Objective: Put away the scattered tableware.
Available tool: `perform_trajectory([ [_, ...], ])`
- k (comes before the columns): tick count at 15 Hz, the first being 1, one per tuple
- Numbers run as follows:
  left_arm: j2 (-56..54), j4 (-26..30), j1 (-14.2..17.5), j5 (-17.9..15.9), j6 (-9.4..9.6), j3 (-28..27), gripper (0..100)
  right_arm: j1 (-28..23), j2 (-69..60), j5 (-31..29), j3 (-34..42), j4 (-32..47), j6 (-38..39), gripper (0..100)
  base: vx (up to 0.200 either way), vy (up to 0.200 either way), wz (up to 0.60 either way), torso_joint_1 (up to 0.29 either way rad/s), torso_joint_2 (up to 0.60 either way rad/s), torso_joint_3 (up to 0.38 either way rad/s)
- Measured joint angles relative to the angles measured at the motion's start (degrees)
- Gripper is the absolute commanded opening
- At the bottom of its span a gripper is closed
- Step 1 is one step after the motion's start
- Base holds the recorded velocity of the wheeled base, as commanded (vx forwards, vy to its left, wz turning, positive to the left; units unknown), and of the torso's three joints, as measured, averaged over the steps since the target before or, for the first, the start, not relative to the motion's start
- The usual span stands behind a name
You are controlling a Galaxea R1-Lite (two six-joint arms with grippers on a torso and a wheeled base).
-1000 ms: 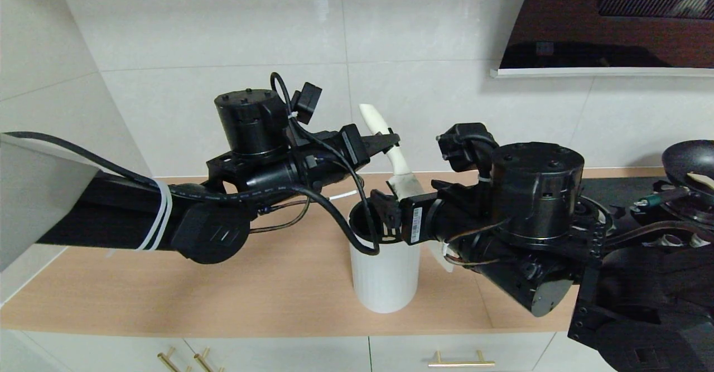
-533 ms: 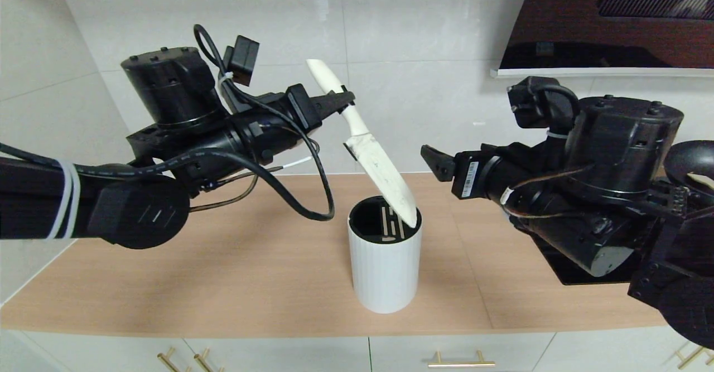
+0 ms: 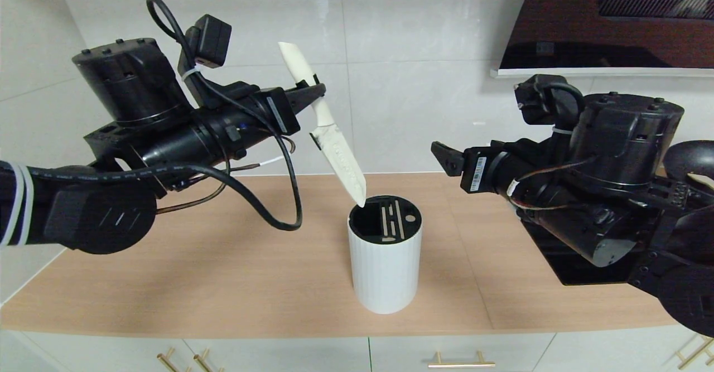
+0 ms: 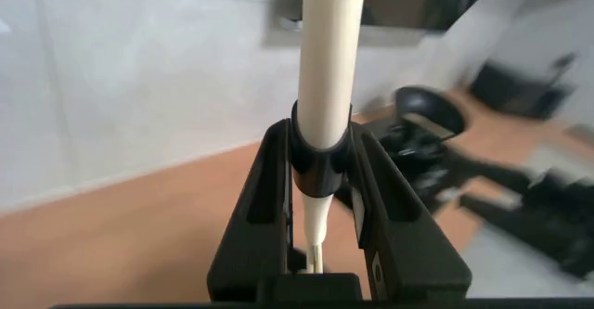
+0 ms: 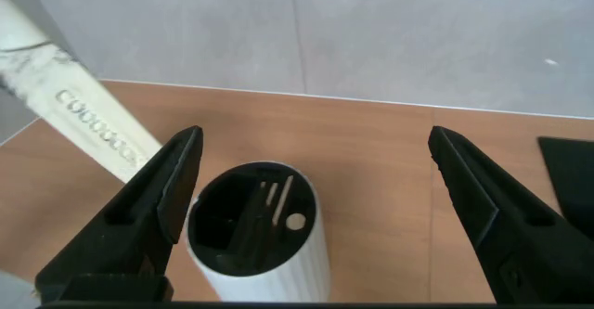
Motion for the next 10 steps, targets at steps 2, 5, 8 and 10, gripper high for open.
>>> perform_trajectory([
  [2,0.2,-0.9,-1.4,0.9,1.30,0.9,0,0.0,0.1,0.0,0.0,0.0,0.0,100,0.000,0.000,0.00,0.000,0.00,0.000],
  [5,0.4,-1.3,-3.4,2.3,7.66,3.1,0,-0.1,0.2,0.0,0.1,0.0,0.0,100,0.000,0.000,0.00,0.000,0.00,0.000],
  [8,1.7,-1.3,-4.4,3.7,10.70,3.8,0,0.0,0.5,0.0,0.1,0.0,0.0,100,0.000,0.000,0.00,0.000,0.00,0.000],
  [10,2.7,-1.4,-4.6,4.0,10.90,3.8,0,-0.1,0.8,0.0,0.2,0.0,0.0,100,0.000,0.000,0.00,0.000,0.00,0.000],
])
